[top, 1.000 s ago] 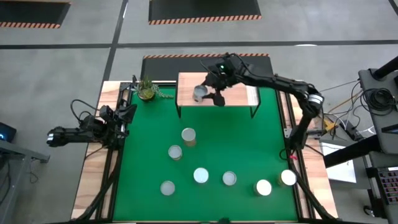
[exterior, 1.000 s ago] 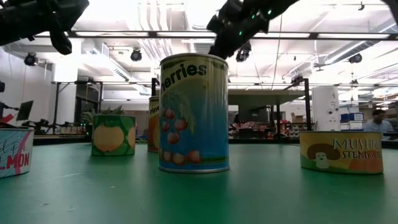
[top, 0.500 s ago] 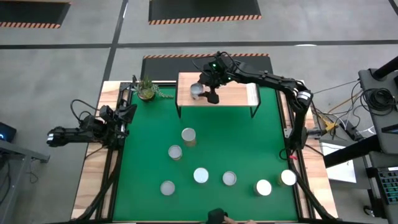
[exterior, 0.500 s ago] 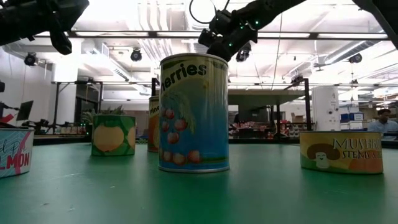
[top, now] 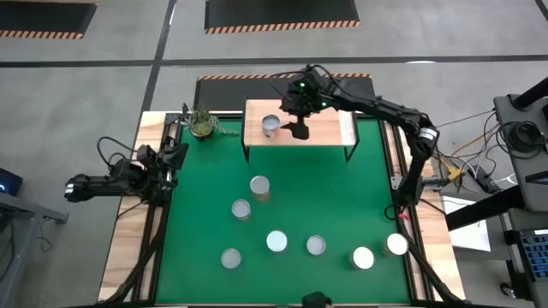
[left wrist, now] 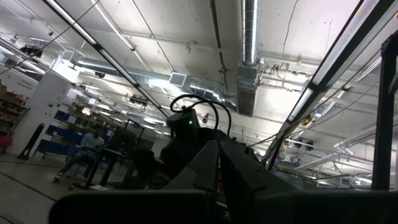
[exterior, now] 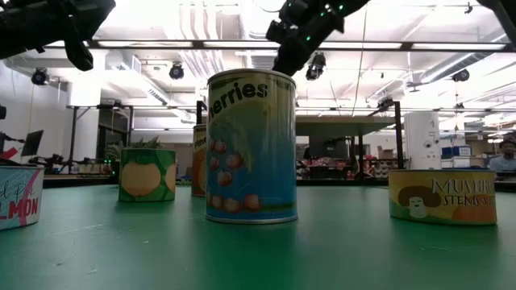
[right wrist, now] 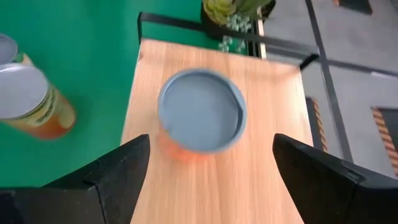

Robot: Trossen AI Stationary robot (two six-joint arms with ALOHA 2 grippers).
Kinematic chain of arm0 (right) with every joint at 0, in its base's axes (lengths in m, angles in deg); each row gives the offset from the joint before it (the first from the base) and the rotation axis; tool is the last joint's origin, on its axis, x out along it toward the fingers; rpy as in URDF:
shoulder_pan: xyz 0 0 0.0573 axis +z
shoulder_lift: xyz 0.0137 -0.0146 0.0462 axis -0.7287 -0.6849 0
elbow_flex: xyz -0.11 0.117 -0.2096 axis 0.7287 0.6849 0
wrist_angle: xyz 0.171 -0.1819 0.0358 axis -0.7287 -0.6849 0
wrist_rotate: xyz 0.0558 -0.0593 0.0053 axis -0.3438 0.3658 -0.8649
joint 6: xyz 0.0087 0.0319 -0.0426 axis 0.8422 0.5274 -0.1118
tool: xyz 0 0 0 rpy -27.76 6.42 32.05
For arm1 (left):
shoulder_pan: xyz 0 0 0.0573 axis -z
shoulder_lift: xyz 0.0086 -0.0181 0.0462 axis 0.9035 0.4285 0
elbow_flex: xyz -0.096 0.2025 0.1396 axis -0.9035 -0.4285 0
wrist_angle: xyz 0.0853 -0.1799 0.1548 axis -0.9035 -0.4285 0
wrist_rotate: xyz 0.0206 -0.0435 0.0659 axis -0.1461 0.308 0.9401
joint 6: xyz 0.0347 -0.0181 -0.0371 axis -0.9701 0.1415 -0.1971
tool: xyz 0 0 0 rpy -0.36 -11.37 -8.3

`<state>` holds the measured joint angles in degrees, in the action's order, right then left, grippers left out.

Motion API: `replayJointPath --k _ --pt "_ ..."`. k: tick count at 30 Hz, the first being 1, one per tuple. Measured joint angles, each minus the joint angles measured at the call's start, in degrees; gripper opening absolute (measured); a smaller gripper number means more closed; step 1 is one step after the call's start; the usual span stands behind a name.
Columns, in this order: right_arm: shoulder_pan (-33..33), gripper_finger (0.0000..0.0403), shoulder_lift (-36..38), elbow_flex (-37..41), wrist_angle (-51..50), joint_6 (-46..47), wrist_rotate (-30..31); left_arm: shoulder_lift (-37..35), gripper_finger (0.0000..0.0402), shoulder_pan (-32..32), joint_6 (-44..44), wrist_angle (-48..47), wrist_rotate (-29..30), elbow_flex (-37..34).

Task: Pick and place cans onto a shelf
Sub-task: Put the canned meatballs on the shelf

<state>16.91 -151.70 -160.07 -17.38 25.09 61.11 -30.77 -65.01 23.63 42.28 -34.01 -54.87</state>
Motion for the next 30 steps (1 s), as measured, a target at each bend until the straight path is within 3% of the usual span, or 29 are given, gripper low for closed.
replayJointPath --k 4,7,15,23,30 --pt "-0.2 0.0323 2.2 0.0 -3.8 2.6 0.2 0.0 0.0000 0.0 0.0 0.0 0.0 0.0" --pt "-0.3 0.0297 2.5 0.5 -5.2 4.4 0.7 0.0 0.0000 0.0 0.0 0.1 0.0 0.0" --pt "-0.8 0.0148 -1.5 1.3 -4.3 11.6 1.2 0.0 0.0000 0.0 0.0 0.4 2.3 0.0" --pt "-0.8 0.0018 -5.2 1.4 2.6 11.3 4.4 0.0 0.0000 0.0 0.0 0.4 2.4 0.0" --pt "-0.6 0.0013 -5.4 1.4 11.5 9.7 5.5 0.0 0.0000 0.0 0.0 0.4 2.4 0.0"
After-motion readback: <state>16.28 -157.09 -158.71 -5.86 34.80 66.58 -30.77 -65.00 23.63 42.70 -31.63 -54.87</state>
